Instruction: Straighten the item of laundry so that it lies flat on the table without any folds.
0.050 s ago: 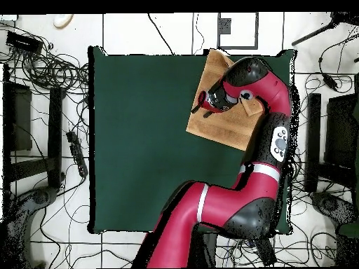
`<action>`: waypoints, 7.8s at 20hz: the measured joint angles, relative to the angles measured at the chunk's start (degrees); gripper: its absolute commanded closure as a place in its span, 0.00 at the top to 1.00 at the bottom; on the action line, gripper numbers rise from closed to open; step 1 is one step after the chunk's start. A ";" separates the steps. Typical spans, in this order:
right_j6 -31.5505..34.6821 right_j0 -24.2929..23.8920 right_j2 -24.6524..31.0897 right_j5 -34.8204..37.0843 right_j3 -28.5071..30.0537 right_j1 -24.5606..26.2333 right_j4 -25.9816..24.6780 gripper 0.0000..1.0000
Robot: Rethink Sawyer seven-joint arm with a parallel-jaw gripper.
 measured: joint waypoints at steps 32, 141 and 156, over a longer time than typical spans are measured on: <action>0.00 1.99 10.63 -10.97 22.93 -13.01 -8.29 1.00; 0.00 -12.08 -28.78 4.99 -5.84 -5.57 25.73 1.00; 0.00 -15.34 -54.80 2.82 -6.23 2.92 57.74 1.00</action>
